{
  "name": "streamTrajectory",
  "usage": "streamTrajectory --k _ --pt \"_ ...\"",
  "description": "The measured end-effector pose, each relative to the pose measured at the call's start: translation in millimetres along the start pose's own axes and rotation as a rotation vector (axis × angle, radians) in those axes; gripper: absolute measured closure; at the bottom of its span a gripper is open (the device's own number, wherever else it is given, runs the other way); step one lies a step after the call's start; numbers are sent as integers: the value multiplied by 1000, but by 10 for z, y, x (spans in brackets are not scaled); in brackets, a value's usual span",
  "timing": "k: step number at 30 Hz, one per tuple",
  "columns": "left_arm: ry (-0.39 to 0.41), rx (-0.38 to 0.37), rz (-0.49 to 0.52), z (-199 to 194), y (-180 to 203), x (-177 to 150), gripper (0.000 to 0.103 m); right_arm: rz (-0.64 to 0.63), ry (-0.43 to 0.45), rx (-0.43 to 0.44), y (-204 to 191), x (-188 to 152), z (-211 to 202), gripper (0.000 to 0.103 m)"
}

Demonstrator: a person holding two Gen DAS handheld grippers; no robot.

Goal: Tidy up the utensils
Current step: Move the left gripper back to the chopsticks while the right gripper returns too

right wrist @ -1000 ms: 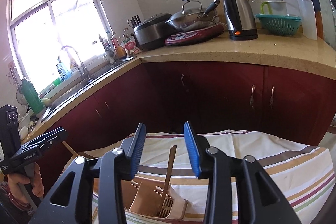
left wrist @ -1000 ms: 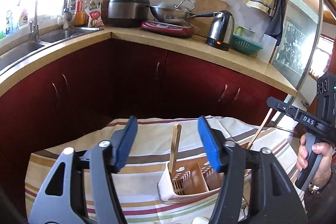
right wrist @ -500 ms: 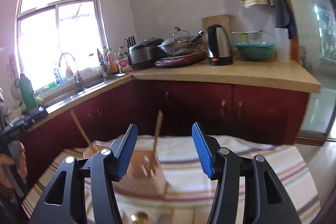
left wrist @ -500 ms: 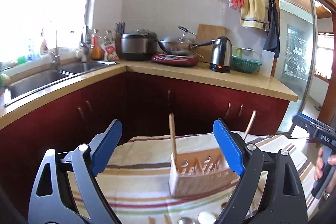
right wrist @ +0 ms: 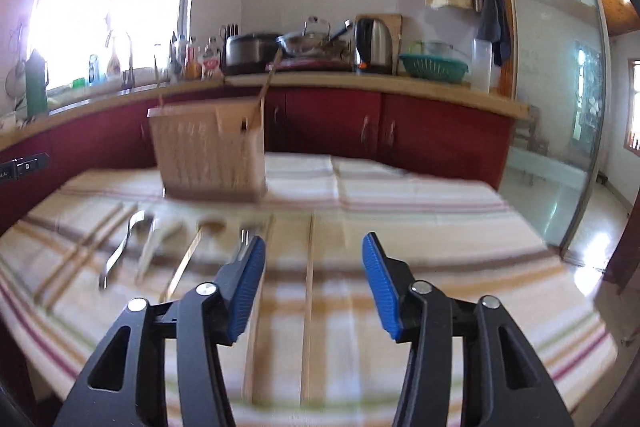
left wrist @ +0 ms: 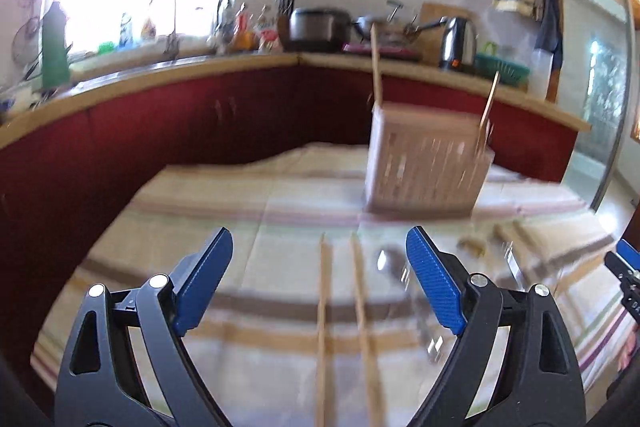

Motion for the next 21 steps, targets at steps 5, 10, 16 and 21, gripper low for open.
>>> streamTrajectory --k 5,10,16,21 --pt "-47 14 -27 -95 12 -466 19 59 -65 20 66 -291 13 68" --pt "-57 40 -5 -195 39 -752 24 85 -103 29 103 -498 70 76" --pt "-89 24 -5 -206 107 -987 31 93 -129 16 158 -654 121 81" --pt "-111 6 -3 -198 162 -1110 38 90 -124 6 176 -686 95 86"
Point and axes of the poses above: each gripper's, at about its wrist camera, not at the fingertips, and z roughly the way its jaws point, y to its right, x to its top, the point moved 7 cm from there along z, roughly the way its jaws point, and after that the axes turned 14 degrees about z, right-handed, at the moved point
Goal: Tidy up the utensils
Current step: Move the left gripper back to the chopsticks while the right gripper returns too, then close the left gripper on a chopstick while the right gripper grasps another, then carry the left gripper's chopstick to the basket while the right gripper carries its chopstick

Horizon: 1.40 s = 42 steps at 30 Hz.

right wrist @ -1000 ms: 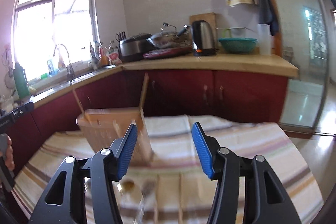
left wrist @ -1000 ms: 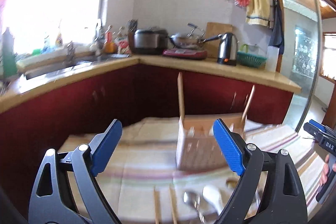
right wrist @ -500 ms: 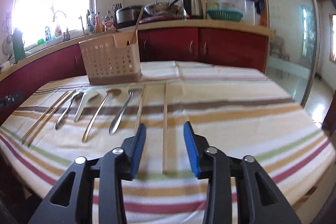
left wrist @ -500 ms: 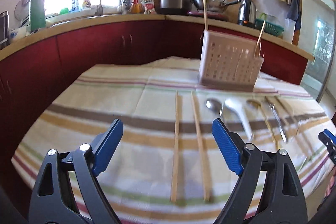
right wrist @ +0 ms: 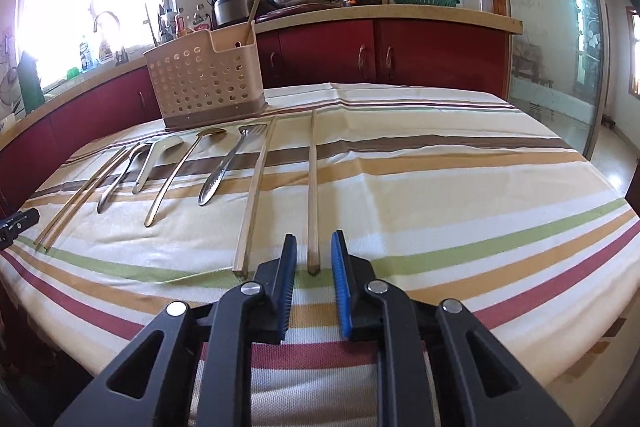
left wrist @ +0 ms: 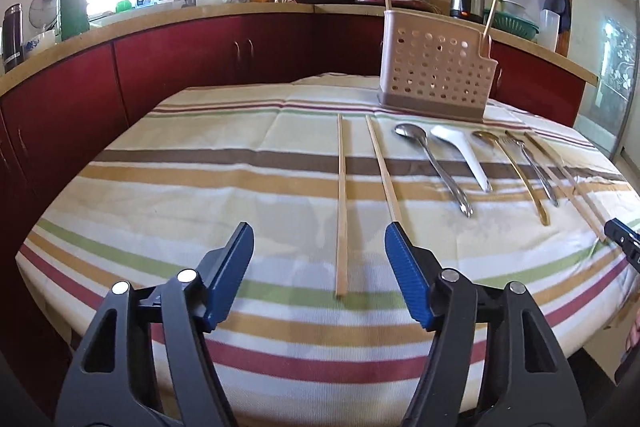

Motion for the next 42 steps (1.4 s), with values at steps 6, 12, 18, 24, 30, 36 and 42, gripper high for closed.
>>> streamTrajectory --k 6,12,18,24,30,36,42 --pt "-35 -26 -4 78 36 -100 56 1 -1 3 4 -12 -12 91" --pt "-43 -40 37 117 109 -134 73 -5 -4 8 -24 -35 -18 95" --pt "-32 -69 75 115 210 -116 94 0 -5 12 -33 -57 -38 96" --pt "-37 -77 75 81 215 -126 97 7 9 15 -33 -27 -88 96" --pt "-23 -69 52 -58 108 -61 97 10 60 16 -56 139 -246 96" --pt "16 -59 40 -309 -28 145 97 7 149 23 -127 453 -522 96" --pt "74 -45 33 -600 -169 452 97 18 228 47 -217 841 -784 96"
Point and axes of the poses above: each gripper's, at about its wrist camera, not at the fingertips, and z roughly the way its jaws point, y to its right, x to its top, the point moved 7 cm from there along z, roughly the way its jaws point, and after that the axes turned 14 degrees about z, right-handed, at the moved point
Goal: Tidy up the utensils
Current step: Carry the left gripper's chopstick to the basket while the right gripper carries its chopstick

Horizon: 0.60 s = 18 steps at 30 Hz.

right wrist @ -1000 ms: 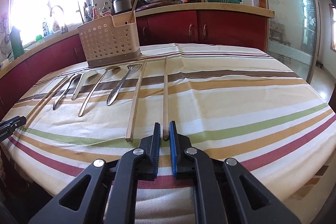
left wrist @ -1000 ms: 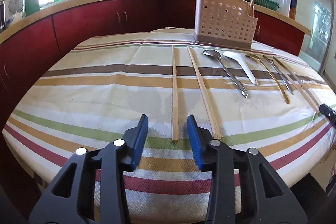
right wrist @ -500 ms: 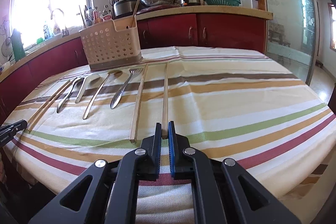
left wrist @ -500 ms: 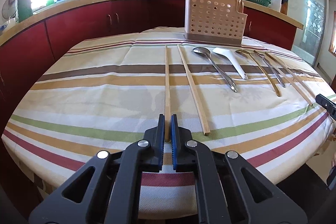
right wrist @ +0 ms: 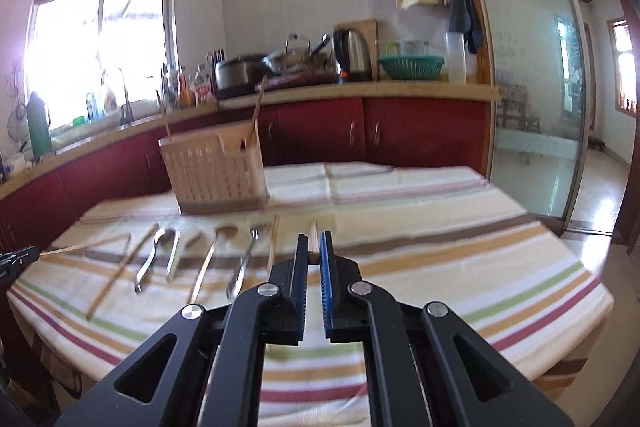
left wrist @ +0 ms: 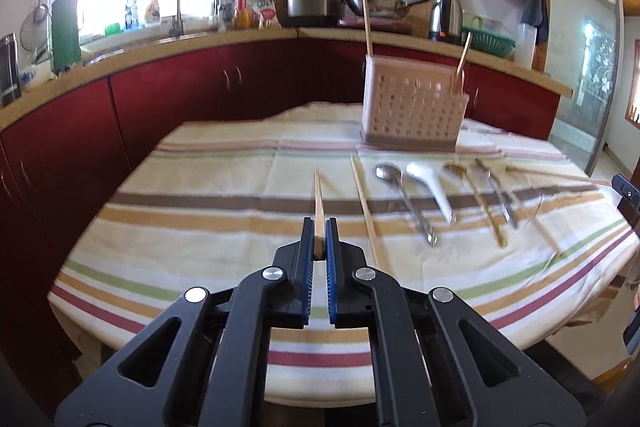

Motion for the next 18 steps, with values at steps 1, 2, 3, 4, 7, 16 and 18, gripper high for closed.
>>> streamTrajectory --k 1,2,3,4,7,16,18 --pt "13 -1 -5 -48 -29 74 97 1 9 4 -16 43 -19 96" --pt "21 0 -4 -75 -52 134 97 -1 17 8 -40 109 -26 96" --pt "28 -1 -4 -91 -63 179 97 -5 25 12 -63 170 -24 96" --pt "37 -6 -8 -114 -84 247 97 -7 32 17 -81 215 -20 96" --pt "51 -25 -23 -119 -141 393 97 -16 50 28 -136 363 33 96" --pt "96 -23 -36 98 -360 900 97 -16 88 49 -249 832 361 96" --pt "106 -24 -34 155 -400 1005 97 -18 87 52 -283 920 444 96"
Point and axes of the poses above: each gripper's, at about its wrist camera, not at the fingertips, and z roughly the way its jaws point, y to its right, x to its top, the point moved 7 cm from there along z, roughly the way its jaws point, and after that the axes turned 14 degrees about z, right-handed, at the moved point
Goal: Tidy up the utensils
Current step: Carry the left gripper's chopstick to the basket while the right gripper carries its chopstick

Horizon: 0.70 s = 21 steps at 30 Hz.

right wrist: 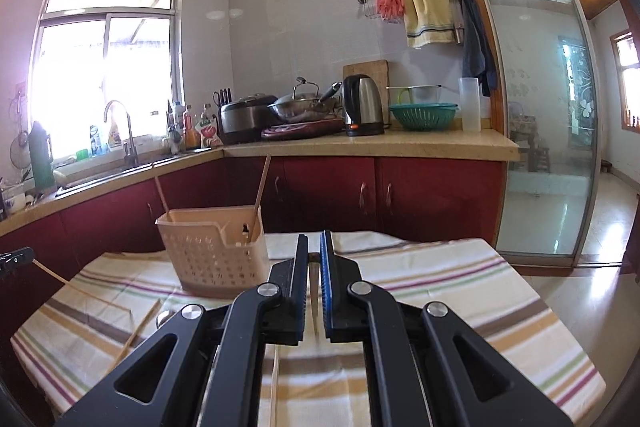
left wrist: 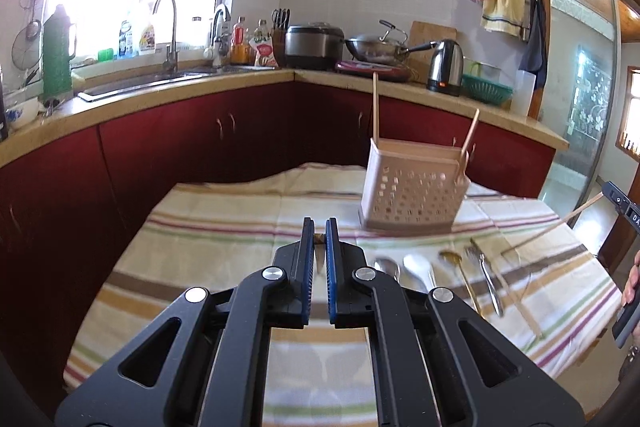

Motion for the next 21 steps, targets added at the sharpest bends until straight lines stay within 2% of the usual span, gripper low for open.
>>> streamTrajectory --k 10,21 --pt "27 -27 28 399 -68 495 97 11 -21 20 -108 252 391 96" --pt "21 -53 50 695 -83 694 97 -7 -36 9 -150 389 657 96"
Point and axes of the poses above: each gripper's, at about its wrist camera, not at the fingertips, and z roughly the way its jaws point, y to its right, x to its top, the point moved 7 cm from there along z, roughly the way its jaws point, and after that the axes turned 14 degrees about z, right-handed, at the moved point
